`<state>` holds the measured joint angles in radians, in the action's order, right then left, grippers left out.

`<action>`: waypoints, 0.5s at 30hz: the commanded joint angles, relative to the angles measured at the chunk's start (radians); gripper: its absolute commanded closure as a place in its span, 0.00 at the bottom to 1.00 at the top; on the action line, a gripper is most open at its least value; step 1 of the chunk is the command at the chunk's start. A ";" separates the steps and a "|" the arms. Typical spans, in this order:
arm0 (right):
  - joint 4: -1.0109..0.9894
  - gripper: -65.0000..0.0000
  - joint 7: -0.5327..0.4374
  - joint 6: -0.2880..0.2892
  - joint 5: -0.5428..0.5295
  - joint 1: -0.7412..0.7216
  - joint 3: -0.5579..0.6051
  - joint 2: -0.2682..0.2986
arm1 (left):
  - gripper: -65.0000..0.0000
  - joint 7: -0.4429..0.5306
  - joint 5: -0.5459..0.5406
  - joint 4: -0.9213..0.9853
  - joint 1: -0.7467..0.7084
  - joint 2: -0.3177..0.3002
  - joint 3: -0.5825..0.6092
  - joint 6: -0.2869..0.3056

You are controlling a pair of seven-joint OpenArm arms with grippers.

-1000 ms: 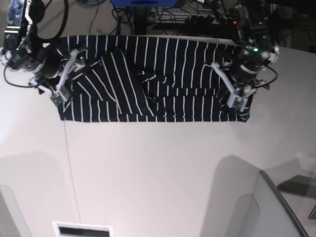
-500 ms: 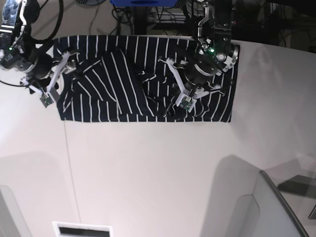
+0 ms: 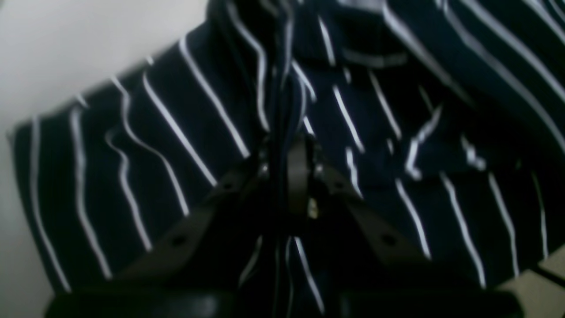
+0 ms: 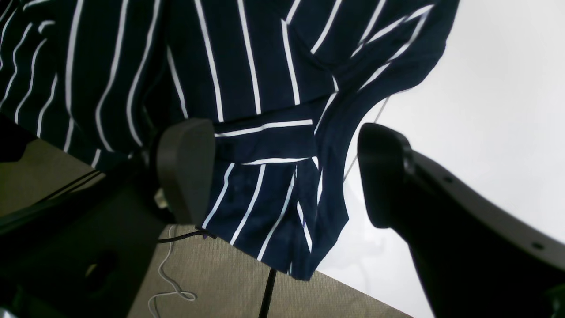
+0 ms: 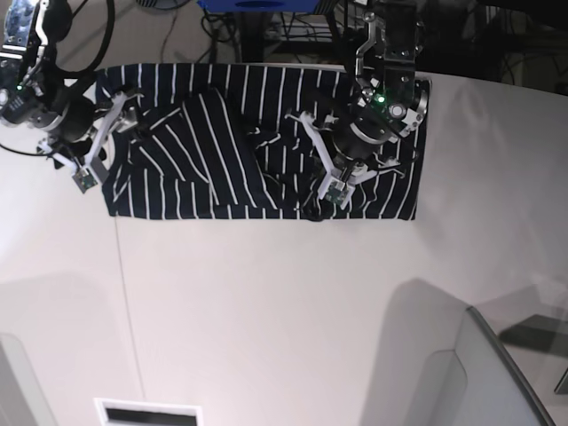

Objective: Layout the t-shirt on the table in an organized manner, then fold the t-shirt properly
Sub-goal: 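Grasp the band end with the left gripper and fold it toward the right gripper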

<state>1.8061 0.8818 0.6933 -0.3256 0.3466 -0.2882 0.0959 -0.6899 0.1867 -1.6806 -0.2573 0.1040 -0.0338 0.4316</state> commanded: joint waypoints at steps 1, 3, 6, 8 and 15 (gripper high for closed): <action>0.014 0.27 -0.019 0.005 -0.013 -0.007 -0.004 0.008 | 1.00 0.020 -0.011 -0.011 0.002 0.009 0.001 -0.003; 0.014 0.27 -0.019 0.005 -0.013 -0.007 -0.004 0.008 | 1.00 0.019 -0.011 -0.010 0.016 0.010 0.004 -0.003; 0.014 0.27 -0.019 0.005 -0.013 -0.005 -0.004 0.008 | 1.00 0.019 -0.011 0.006 0.026 0.010 0.004 -0.003; 0.014 0.27 -0.019 0.005 -0.013 -0.005 -0.004 0.008 | 1.00 0.019 -0.011 0.017 0.028 0.010 0.004 -0.003; 0.013 0.27 -0.019 0.005 -0.013 -0.007 -0.004 0.008 | 1.00 0.019 -0.010 0.043 0.028 0.009 0.024 -0.003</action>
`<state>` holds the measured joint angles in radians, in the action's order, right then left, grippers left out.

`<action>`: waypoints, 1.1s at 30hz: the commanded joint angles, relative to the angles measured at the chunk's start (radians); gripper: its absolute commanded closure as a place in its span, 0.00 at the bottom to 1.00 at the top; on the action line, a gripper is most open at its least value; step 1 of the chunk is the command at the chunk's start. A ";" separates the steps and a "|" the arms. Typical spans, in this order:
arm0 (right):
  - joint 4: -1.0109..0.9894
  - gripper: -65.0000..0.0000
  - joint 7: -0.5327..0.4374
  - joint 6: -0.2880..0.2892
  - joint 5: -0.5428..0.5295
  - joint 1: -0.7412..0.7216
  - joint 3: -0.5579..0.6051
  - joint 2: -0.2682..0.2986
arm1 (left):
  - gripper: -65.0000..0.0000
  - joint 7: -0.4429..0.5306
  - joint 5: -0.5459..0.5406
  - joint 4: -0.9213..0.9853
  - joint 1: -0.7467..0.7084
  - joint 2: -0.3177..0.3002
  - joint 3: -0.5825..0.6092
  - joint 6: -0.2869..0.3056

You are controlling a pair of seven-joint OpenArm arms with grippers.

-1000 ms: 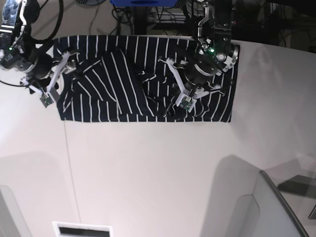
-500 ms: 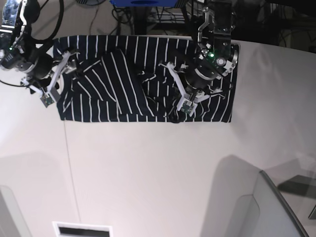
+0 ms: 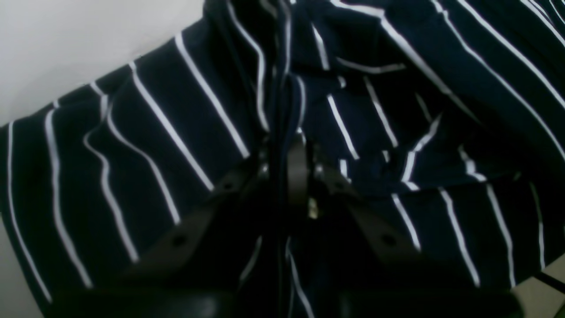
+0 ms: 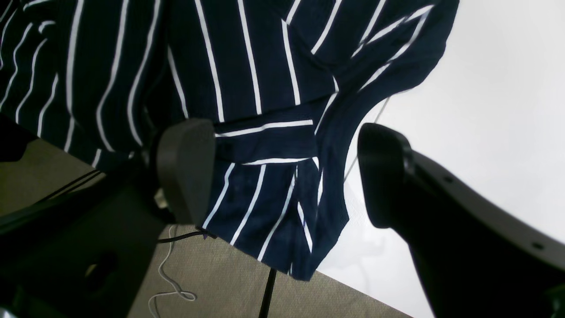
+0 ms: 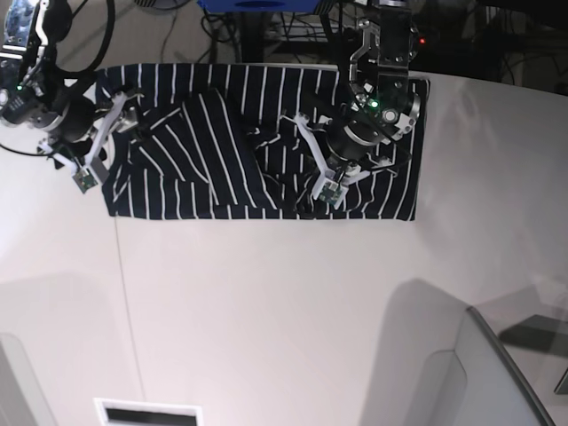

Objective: Layout the t-shirt on the table in an organized manner, then fold the t-shirt properly
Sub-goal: 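Grasp the band end with the left gripper and fold it toward the right gripper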

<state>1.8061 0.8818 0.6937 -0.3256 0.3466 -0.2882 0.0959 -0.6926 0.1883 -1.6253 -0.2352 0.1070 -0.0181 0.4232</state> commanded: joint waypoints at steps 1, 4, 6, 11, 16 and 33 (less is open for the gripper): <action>0.013 0.27 -0.019 0.004 -0.013 -0.007 -0.004 0.008 | 1.00 0.021 -0.010 -0.007 0.006 0.004 0.020 0.006; 0.013 0.27 -0.019 0.004 -0.013 -0.007 -0.004 0.008 | 1.00 0.021 -0.008 0.000 0.007 0.004 0.034 0.006; 0.013 0.27 -0.017 0.004 -0.013 -0.007 -0.004 0.008 | 1.00 0.021 -0.011 -0.002 0.007 0.004 0.036 0.006; 0.013 0.27 -0.016 0.004 -0.013 -0.007 -0.004 0.008 | 0.68 0.021 -0.011 -0.008 0.020 0.004 0.036 0.006; 0.013 0.27 -0.014 0.004 -0.013 -0.007 0.001 0.008 | 0.37 0.021 -0.014 -0.010 0.020 0.006 0.050 0.006; 0.011 0.27 -0.017 0.004 -0.013 -0.002 -0.001 0.006 | 1.00 0.020 0.015 -0.181 -0.033 -0.062 0.062 -0.106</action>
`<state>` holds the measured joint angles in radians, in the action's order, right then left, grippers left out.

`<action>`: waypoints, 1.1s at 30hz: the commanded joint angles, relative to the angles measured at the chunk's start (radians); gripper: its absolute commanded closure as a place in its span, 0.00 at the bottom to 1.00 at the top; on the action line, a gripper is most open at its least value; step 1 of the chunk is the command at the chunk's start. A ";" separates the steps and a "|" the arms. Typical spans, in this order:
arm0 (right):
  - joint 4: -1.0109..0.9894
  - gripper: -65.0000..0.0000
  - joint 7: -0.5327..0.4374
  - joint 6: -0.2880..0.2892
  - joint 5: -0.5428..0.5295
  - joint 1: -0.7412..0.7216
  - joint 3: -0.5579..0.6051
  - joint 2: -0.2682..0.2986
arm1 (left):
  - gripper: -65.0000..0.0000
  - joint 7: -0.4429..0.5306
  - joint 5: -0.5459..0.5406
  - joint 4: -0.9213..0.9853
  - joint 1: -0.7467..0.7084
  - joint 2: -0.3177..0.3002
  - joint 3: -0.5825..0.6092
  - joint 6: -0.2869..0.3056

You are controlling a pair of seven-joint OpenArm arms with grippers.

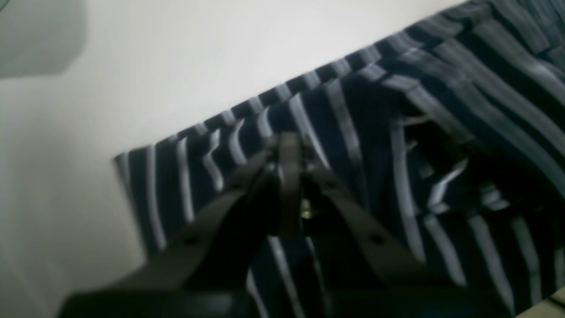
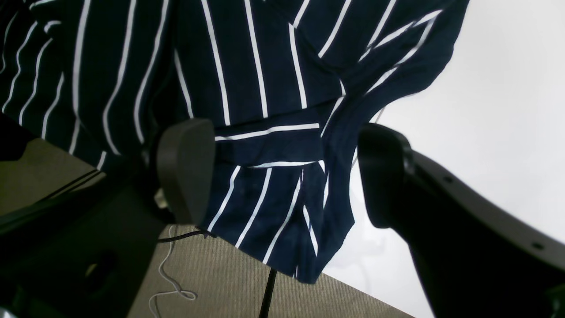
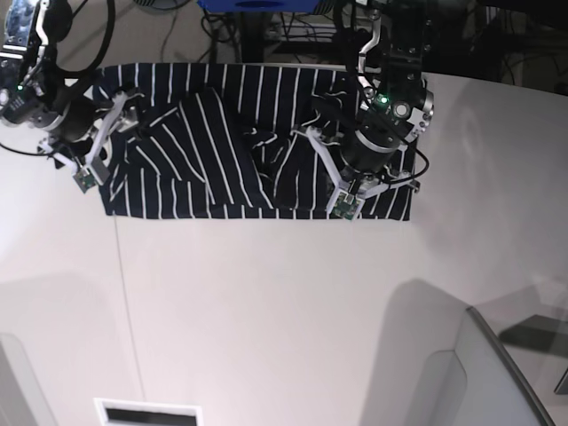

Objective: Layout the t-shirt on the table in an organized manner, then fold the t-shirt properly
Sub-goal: 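Grasp the band end with the left gripper and fold it toward the right gripper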

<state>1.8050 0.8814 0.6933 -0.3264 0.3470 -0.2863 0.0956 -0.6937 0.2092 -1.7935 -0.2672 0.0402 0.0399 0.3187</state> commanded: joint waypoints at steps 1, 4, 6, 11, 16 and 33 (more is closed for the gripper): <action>0.012 0.27 -0.017 0.005 -0.012 -0.004 -0.001 0.006 | 1.00 0.021 0.006 -0.009 -0.010 -0.003 0.005 -0.003; 0.012 0.27 -0.015 0.005 -0.012 -0.007 -0.001 0.003 | 1.00 0.021 0.019 -0.002 -0.042 -0.006 0.005 -0.003; 0.012 0.27 -0.015 0.005 -0.012 -0.007 -0.001 0.003 | 1.00 0.021 0.019 -0.002 -0.062 -0.006 0.005 -0.003; 0.011 0.27 -0.014 0.005 -0.012 -0.021 -0.004 0.002 | 1.00 0.021 0.011 0.004 -0.113 -0.004 0.016 -0.002; 0.011 0.27 -0.018 0.005 -0.012 -0.022 -0.006 0.002 | 1.00 0.021 0.011 0.085 -0.109 -0.012 0.130 -0.003; 0.011 0.27 -0.014 0.004 -0.012 -0.035 -0.008 0.003 | 1.00 0.021 0.009 0.134 0.104 -0.006 0.087 -0.005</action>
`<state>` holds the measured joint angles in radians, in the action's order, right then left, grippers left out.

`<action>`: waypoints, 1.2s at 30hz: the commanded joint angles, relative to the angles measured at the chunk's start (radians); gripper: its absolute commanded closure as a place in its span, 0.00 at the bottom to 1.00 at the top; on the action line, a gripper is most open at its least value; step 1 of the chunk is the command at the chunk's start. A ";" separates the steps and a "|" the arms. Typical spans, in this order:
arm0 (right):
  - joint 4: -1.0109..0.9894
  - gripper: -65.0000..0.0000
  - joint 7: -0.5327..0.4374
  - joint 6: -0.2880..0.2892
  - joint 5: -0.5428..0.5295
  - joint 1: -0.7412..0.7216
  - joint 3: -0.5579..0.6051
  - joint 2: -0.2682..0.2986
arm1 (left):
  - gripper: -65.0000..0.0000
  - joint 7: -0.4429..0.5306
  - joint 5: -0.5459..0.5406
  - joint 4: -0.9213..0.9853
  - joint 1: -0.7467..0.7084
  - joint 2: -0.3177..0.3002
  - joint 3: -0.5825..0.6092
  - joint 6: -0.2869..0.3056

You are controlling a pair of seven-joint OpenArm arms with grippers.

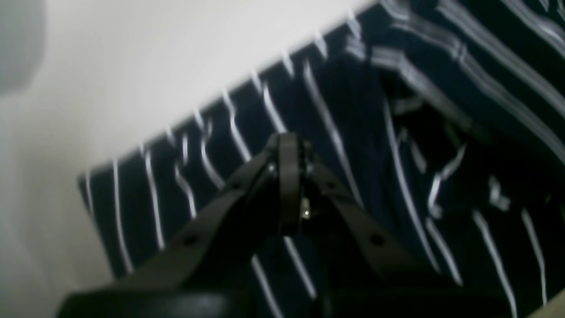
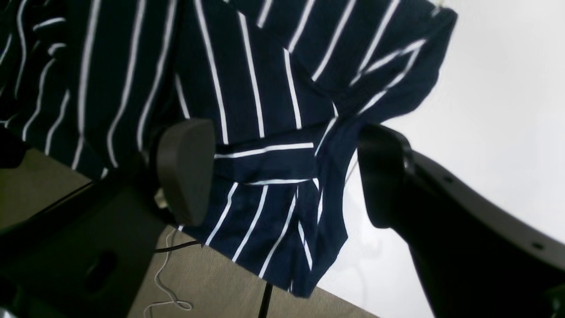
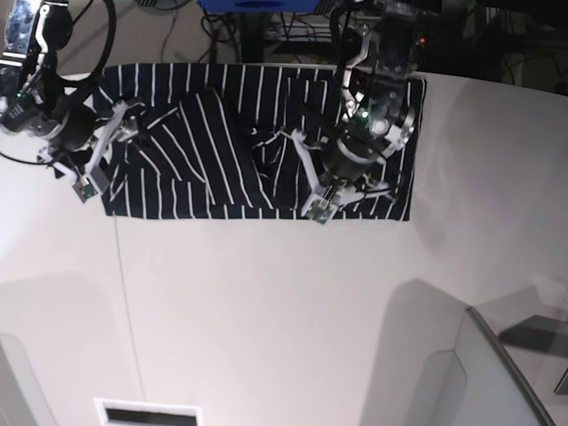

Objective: Layout the t-shirt on the table in an organized manner, then fold the t-shirt properly
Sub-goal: 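Grasp the band end with the left gripper and fold it toward the right gripper, then grasp both band ends with the left and right grippers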

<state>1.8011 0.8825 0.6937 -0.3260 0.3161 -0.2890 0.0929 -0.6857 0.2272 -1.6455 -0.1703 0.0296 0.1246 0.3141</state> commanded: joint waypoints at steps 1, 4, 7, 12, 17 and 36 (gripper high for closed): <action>0.015 0.27 -0.015 0.004 -0.012 -0.004 -0.005 0.006 | 1.00 0.013 -0.009 0.020 0.030 0.005 0.005 0.000; 0.015 0.27 -0.015 0.004 -0.012 -0.002 -0.005 0.006 | 1.00 0.016 -0.009 0.133 0.090 0.039 -0.001 0.000; 0.015 0.27 -0.019 0.004 -0.014 -0.001 -0.016 0.006 | 1.00 0.017 -0.010 0.198 0.124 0.056 -0.007 0.000; 0.024 0.27 -0.021 0.004 -0.017 -0.005 -0.175 -0.051 | 1.00 0.014 -0.012 0.023 0.050 0.049 -0.078 0.000; -0.056 0.26 0.030 0.004 -0.144 -0.074 -0.404 -0.098 | 1.00 0.019 -0.028 -0.144 -0.120 0.008 -0.326 0.010; -0.542 0.26 0.209 0.004 -0.293 -0.206 -0.318 -0.020 | 1.00 0.180 -0.430 0.130 -0.226 -0.224 -0.793 0.248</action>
<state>1.2560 1.0790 0.7006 -0.6292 0.1143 -0.6109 0.0689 -0.5186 -0.1913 -1.5055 -0.3962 -0.1860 -0.6704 0.5522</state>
